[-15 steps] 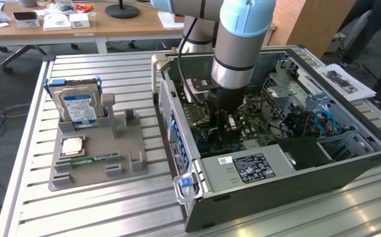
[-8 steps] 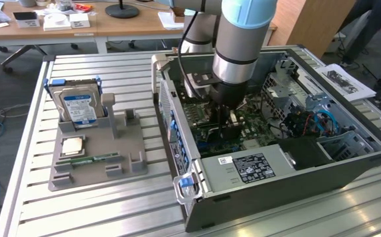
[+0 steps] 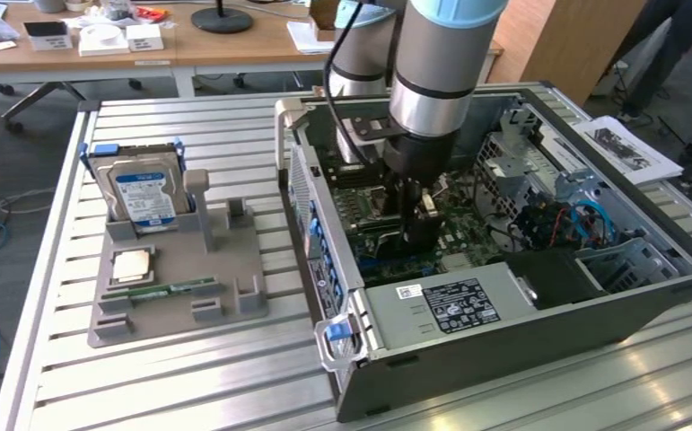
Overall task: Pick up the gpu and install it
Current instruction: 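Insert the gpu into the slot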
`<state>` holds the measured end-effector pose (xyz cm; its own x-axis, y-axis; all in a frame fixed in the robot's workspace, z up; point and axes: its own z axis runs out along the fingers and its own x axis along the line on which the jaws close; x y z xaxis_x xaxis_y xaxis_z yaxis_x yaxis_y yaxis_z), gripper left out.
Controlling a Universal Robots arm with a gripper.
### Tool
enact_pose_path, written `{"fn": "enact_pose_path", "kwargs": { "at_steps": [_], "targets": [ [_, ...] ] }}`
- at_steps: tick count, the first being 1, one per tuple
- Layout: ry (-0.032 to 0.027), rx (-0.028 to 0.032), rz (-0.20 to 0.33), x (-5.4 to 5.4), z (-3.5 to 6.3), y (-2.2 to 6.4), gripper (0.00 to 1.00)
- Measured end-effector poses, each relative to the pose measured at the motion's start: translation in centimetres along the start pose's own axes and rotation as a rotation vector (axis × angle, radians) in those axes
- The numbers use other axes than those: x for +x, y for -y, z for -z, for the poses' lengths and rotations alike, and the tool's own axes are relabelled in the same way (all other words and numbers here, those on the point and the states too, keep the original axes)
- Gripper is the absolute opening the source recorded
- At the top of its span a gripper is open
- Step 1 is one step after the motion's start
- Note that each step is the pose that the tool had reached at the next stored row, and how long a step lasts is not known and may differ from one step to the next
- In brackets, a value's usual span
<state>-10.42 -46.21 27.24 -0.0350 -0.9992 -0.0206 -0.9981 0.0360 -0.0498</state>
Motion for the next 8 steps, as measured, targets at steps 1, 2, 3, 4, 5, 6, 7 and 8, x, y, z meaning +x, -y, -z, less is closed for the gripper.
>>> {"fn": "enact_pose_path", "kwargs": {
  "at_steps": [1,2,3,4,5,6,7,8],
  "targets": [
    [0.0000,0.0000,0.000,0.0,0.25,0.01,0.64],
    [-0.0001,0.0000,0.000,0.0,0.52,0.02,0.64],
    [0.0000,0.0000,0.000,0.0,0.80,0.04,0.64],
    [-0.0001,0.0000,0.000,0.0,1.07,0.05,0.64],
    [-0.0001,0.0000,0.000,0.0,1.36,0.07,0.64],
    [-0.0001,0.0000,0.000,0.0,1.64,0.08,0.64],
    [-0.0001,0.0000,0.000,0.0,1.92,0.09,0.64],
    [-0.0001,0.0000,0.000,0.0,2.19,0.11,0.64]
  ]
}}
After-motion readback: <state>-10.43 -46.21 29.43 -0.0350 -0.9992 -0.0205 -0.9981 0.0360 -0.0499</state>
